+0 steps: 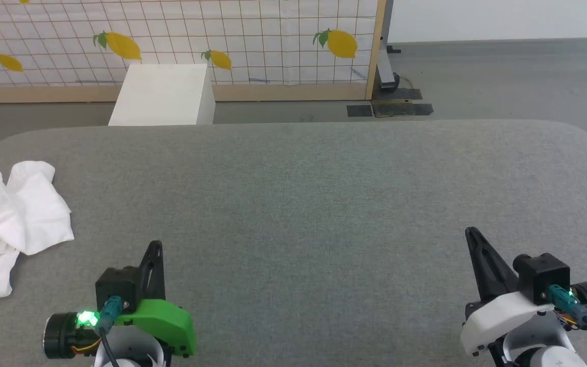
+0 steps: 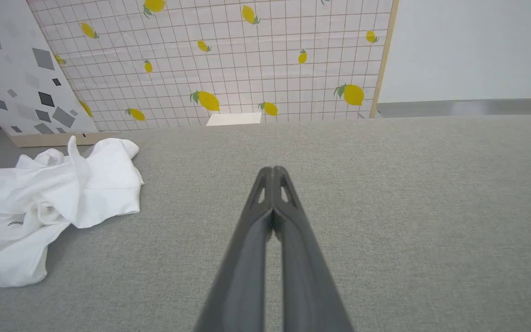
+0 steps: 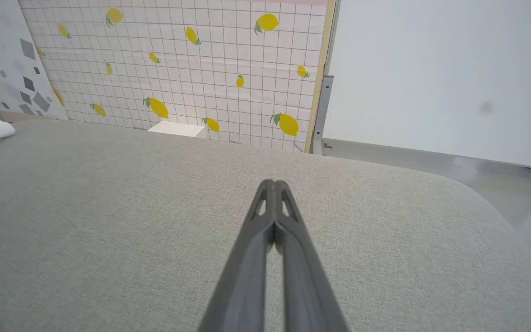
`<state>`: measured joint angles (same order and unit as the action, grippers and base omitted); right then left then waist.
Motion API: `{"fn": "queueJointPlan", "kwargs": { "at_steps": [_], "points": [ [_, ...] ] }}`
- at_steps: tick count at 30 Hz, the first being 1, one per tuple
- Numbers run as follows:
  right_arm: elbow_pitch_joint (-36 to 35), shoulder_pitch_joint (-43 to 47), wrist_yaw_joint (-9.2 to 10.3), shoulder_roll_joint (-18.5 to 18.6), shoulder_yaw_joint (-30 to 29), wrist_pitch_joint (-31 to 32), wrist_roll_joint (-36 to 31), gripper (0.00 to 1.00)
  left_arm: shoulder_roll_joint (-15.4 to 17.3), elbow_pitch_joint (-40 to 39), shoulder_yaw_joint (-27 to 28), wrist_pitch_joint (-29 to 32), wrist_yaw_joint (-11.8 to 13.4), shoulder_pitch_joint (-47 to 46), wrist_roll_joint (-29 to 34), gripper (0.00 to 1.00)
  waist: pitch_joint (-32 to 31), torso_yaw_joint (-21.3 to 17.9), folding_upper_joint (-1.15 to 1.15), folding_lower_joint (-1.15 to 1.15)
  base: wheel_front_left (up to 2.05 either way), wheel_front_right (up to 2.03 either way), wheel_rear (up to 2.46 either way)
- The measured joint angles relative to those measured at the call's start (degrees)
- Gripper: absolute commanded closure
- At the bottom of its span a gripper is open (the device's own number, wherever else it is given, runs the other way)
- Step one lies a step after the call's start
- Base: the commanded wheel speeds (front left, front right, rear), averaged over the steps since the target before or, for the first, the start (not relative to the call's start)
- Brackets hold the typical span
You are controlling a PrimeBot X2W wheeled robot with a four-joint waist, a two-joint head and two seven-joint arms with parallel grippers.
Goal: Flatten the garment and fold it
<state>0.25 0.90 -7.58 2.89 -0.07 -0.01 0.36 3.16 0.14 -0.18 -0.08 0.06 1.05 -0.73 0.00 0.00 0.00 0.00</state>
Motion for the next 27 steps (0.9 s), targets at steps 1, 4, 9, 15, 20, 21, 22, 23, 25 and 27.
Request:
{"fn": "queueJointPlan", "kwargs": {
  "at_steps": [1, 4, 9, 15, 20, 21, 22, 23, 25, 27],
  "points": [
    [0.0, 0.0, 0.0, 0.0, -0.01, 0.0, 0.0, 1.0, 0.0, 0.0, 0.0, 0.0, 0.0, 0.0, 0.0, 1.0, 0.0, 0.0, 0.0, 0.0, 0.0, 0.0, 0.0],
    [0.0, 0.0, 0.0, 0.0, 0.0, 0.0, 0.0, 1.0, 0.0, 0.0, 0.02, 0.0, 0.0, 0.0, 0.0, 1.0, 0.0, 0.0, 0.0, 0.0, 0.0, 0.0, 0.0],
    [0.0, 0.0, 0.0, 0.0, -0.01, 0.0, 0.0, 1.0, 0.0, 0.0, 0.0, 0.0, 0.0, 0.0, 0.0, 1.0, 0.0, 0.0, 0.0, 0.0, 0.0, 0.0, 0.0],
    [0.0, 0.0, 0.0, 0.0, -0.01, 0.0, 0.0, 1.0, 0.0, 0.0, 0.0, 0.0, 0.0, 0.0, 0.0, 1.0, 0.0, 0.0, 0.0, 0.0, 0.0, 0.0, 0.0],
    [0.05, 0.03, -0.01, 0.0, -0.03, 0.0, 0.02, 0.0, 0.01, 0.01, -0.14, 0.0, 0.0, 0.08, -0.27, 0.0, 0.0, 0.0, 0.0, 0.0, 0.0, 0.0, 0.0],
    [0.05, 0.03, -0.01, 0.0, -0.04, 0.0, 0.02, 0.0, 0.01, 0.01, -0.18, 0.0, 0.0, 0.08, -0.27, 0.0, 0.0, 0.0, 0.0, 0.0, 0.0, 0.0, 0.0],
    [0.05, 0.03, -0.01, 0.0, -0.05, 0.0, 0.03, 0.0, 0.01, 0.02, -0.24, -0.01, 0.01, 0.08, -0.29, 0.0, 0.0, 0.0, 0.0, 0.0, 0.0, 0.0, 0.0],
    [0.05, 0.03, -0.01, 0.0, -0.08, 0.0, 0.03, 0.0, 0.01, 0.05, -0.3, -0.02, 0.01, 0.08, -0.3, 0.0, 0.0, 0.01, 0.0, 0.0, 0.0, 0.0, 0.0],
    [0.05, 0.03, -0.01, 0.0, -0.14, 0.0, 0.04, 0.0, 0.01, 0.21, -0.46, -0.09, 0.03, 0.08, -0.36, 0.0, 0.01, 0.07, 0.0, 0.0, 0.0, 0.0, 0.0],
    [0.05, 0.03, -0.01, 0.0, -0.23, -0.01, 0.08, 0.0, 0.01, 0.42, -0.58, -0.24, 0.11, 0.07, -0.4, 0.0, 0.01, 0.2, 0.0, 0.0, 0.0, 0.0, 0.0]
  ]
}}
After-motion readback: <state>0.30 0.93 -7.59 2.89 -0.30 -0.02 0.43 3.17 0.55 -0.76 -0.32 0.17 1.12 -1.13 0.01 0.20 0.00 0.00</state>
